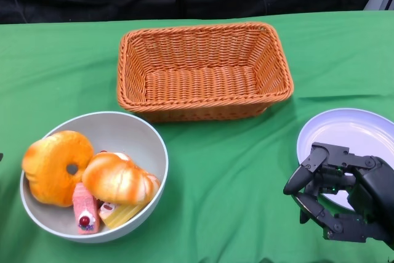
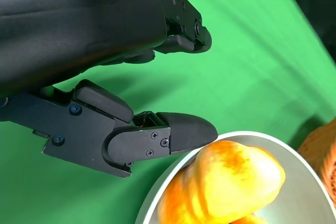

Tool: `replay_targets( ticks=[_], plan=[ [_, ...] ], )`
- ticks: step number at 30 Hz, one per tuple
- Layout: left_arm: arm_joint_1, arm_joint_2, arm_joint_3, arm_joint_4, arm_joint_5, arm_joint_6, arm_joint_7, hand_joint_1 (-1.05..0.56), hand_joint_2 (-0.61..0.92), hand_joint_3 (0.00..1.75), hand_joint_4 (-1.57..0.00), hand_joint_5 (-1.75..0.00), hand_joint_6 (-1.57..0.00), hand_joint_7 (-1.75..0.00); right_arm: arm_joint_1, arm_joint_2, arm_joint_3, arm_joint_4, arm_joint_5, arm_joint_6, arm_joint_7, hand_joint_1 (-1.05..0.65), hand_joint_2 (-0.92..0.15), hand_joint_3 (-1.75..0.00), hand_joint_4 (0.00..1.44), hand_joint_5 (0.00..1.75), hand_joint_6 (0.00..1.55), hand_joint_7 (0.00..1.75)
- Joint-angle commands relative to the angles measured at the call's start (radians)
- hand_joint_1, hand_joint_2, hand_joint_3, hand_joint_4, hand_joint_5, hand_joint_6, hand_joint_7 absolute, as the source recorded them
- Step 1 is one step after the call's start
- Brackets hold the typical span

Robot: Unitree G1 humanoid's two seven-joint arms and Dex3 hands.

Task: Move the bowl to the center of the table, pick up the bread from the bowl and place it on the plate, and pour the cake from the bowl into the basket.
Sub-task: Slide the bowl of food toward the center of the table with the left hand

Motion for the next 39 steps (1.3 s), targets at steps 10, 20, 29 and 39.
replay_targets(
  ticks=[10,20,29,39],
  plan=[
    [-0.013,0.022,-0.016,-0.115,-0.062,0.261,-0.116,-0.69,0.92,0.65,-0.22,-0.01,-0.17,-0.01,-0.011,0.001,-0.005,-0.003,-0.003,-0.008,-0.011,-0.17,-0.64,-0.74,0.84,1.46,0.77,1.19],
    [0.015,0.057,-0.047,-0.276,-0.134,0.491,-0.229,-0.69,0.92,0.62,-0.21,-0.01,-0.12,0.00,-0.014,0.002,-0.007,-0.001,-0.005,-0.014,-0.010,-0.17,-0.64,-0.74,0.84,1.46,0.77,1.19],
    [0.018,0.083,-0.070,-0.316,-0.157,0.573,-0.296,-0.69,0.92,0.60,-0.18,-0.01,-0.11,0.00,-0.018,0.008,-0.010,0.010,-0.014,-0.039,-0.022,-0.17,-0.64,-0.73,0.87,1.44,0.78,1.19],
    [0.014,0.083,-0.057,-0.324,-0.224,0.642,-0.344,-0.68,0.92,0.58,-0.19,-0.02,-0.06,0.00,-0.020,0.014,-0.009,0.013,-0.021,-0.045,-0.032,-0.17,-0.63,-0.74,0.87,1.45,0.79,1.17]
  ],
)
